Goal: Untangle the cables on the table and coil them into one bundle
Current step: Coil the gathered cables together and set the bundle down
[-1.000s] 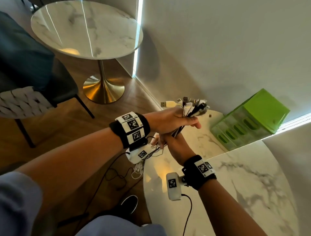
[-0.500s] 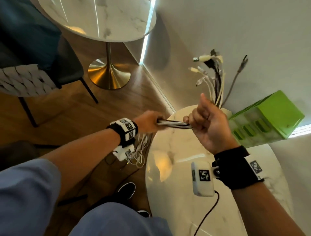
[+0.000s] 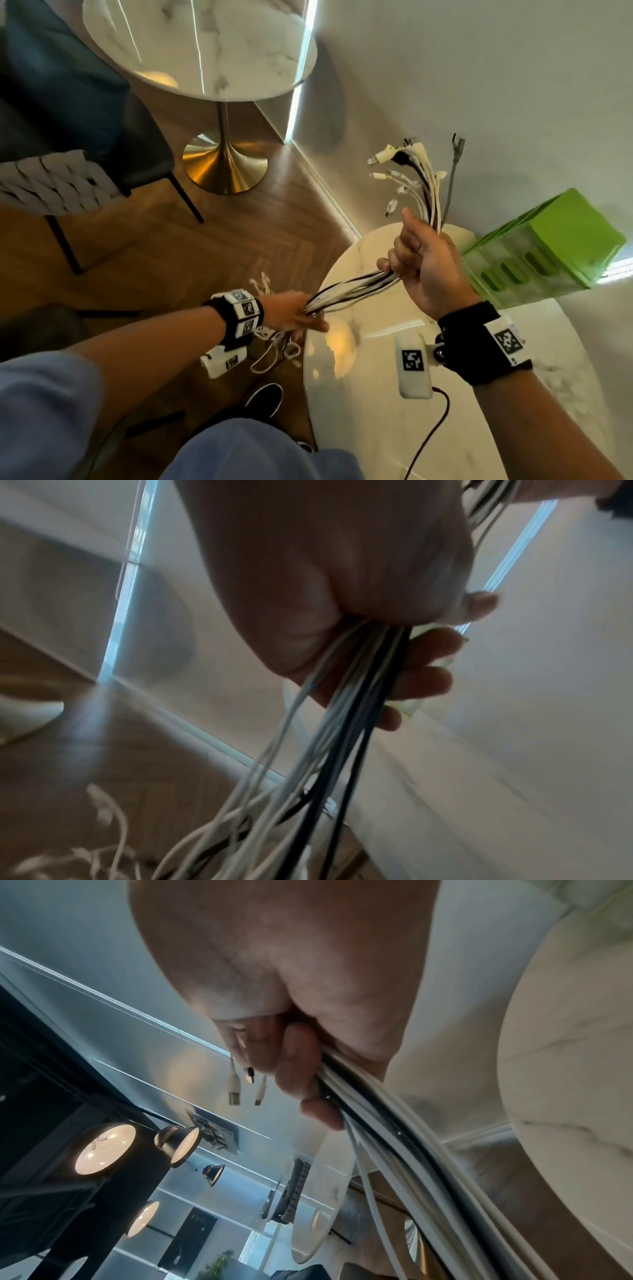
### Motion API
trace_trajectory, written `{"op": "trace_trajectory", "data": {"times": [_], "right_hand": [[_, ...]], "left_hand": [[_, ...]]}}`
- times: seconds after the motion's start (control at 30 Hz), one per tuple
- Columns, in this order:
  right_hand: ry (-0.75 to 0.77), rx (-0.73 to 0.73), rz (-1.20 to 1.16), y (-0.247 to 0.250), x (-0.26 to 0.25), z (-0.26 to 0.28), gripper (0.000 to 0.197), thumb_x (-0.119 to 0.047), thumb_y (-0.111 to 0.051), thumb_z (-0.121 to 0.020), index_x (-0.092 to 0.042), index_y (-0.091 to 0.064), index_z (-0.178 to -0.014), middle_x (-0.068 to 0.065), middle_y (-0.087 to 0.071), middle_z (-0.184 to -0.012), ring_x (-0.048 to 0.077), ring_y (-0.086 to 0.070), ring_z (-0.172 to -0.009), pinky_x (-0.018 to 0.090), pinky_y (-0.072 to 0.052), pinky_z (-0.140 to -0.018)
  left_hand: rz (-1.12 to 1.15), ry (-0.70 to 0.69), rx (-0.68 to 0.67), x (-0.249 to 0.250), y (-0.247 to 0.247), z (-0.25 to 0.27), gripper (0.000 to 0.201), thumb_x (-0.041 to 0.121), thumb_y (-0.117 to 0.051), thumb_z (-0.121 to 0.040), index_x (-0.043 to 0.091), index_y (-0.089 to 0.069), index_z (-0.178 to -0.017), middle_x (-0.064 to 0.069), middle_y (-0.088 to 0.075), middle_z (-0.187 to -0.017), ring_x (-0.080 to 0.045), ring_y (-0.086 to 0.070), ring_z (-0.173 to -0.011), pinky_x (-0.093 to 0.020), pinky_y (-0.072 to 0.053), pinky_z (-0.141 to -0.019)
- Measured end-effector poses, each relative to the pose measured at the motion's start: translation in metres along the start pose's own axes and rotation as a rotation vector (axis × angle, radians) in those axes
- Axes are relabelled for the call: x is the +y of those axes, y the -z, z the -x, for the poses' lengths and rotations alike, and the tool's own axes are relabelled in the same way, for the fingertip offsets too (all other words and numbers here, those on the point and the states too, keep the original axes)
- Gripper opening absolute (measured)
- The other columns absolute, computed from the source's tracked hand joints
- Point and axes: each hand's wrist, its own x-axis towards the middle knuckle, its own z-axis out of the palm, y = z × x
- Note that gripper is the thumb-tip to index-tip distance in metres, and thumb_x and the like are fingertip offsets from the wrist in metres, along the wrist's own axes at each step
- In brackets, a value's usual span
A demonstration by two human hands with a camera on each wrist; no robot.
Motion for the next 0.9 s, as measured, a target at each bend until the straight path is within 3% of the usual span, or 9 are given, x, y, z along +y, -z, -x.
{"op": "trace_trajectory", "data": {"times": [0.07,0.1,0.23,0.33,0.47,0.6,0.7,0.8,0.9], "right_hand": [[-0.019,0.034,-0.008,0.010,0.002,0.005,0.052,-0.035,-0.054,-0.102,-0.019,-0.031,-0.057,0.000,-0.017,-0.048,0.021,-0.013,-0.050,0.035,-0.037,-0.060],[-0.027,0.048,-0.017,0.014,0.003,0.007,0.052,-0.035,-0.054,-0.101,-0.019,-0.032,-0.057,-0.001,-0.018,-0.047,0.020,-0.014,-0.049,0.035,-0.037,-0.059],[-0.031,0.131,-0.035,0.036,0.008,0.023,0.052,-0.030,-0.055,-0.101,-0.019,-0.033,-0.055,-0.002,-0.020,-0.045,0.018,-0.018,-0.045,0.036,-0.037,-0.060],[-0.020,0.188,-0.004,0.049,0.016,0.034,0.053,-0.027,-0.055,-0.102,-0.020,-0.035,-0.053,-0.001,-0.020,-0.046,0.017,-0.020,-0.044,0.036,-0.037,-0.059],[0.044,0.249,0.166,0.062,0.028,0.049,0.039,-0.026,-0.061,-0.100,-0.018,-0.058,-0.062,-0.002,-0.030,-0.053,0.015,-0.030,-0.048,0.035,-0.040,-0.058],[0.084,0.299,0.426,0.082,0.045,0.066,0.025,-0.023,-0.057,-0.102,-0.013,-0.066,-0.080,-0.003,-0.050,-0.052,0.017,-0.050,-0.049,0.045,-0.049,-0.061],[0.051,0.363,0.574,0.096,0.059,0.083,0.039,-0.028,-0.057,-0.101,-0.009,-0.055,-0.067,-0.001,-0.056,-0.050,0.018,-0.058,-0.052,0.040,-0.050,-0.062],[0.020,0.336,0.441,0.112,0.064,0.104,0.038,-0.027,-0.058,-0.102,-0.002,-0.057,-0.073,0.008,-0.058,-0.056,0.021,-0.060,-0.056,0.027,-0.051,-0.062],[0.074,0.249,0.280,0.131,0.064,0.122,0.020,-0.016,-0.064,-0.095,-0.003,-0.064,-0.080,0.012,-0.067,-0.068,0.027,-0.063,-0.070,0.038,-0.055,-0.076]], "left_hand": [[-0.030,-0.055,-0.017,0.001,-0.007,0.000,0.051,0.052,-0.074,-0.087,0.018,-0.057,-0.120,-0.007,-0.072,-0.095,-0.017,-0.070,-0.076,-0.031,-0.060,-0.074],[-0.044,-0.074,-0.008,0.002,-0.007,0.000,0.057,0.051,-0.075,-0.087,0.019,-0.052,-0.128,-0.003,-0.071,-0.105,-0.014,-0.070,-0.085,-0.027,-0.058,-0.080],[-0.163,-0.225,0.183,0.031,0.003,0.000,0.079,0.064,-0.057,-0.092,0.021,-0.033,-0.153,0.002,-0.044,-0.154,-0.007,-0.043,-0.135,-0.033,-0.038,-0.114],[-0.100,-0.364,0.235,0.079,0.011,-0.002,0.069,0.071,-0.035,-0.097,0.022,-0.047,-0.144,0.003,-0.056,-0.144,-0.006,-0.051,-0.130,-0.037,-0.044,-0.111],[0.005,-0.547,0.192,0.168,0.000,-0.016,0.048,0.048,-0.032,-0.108,0.017,-0.059,-0.133,0.001,-0.067,-0.126,-0.008,-0.060,-0.120,-0.027,-0.046,-0.106],[0.220,-0.376,0.034,0.230,-0.024,-0.037,0.060,0.073,-0.038,-0.096,0.026,-0.072,-0.106,0.003,-0.076,-0.114,-0.016,-0.068,-0.115,-0.047,-0.042,-0.114],[0.175,-0.398,0.053,0.248,-0.047,-0.044,0.047,0.052,-0.039,-0.106,0.018,-0.070,-0.098,-0.004,-0.077,-0.105,-0.022,-0.070,-0.108,-0.045,-0.046,-0.110],[0.001,-0.467,-0.018,0.260,-0.069,-0.045,0.055,0.050,-0.028,-0.109,0.017,-0.073,-0.110,0.010,-0.075,-0.110,-0.015,-0.067,-0.110,-0.026,-0.049,-0.101],[-0.112,-0.550,-0.126,0.275,-0.090,-0.051,0.064,0.058,-0.030,-0.102,0.016,-0.058,-0.142,0.011,-0.054,-0.147,0.003,-0.044,-0.134,-0.023,-0.028,-0.117]]}}
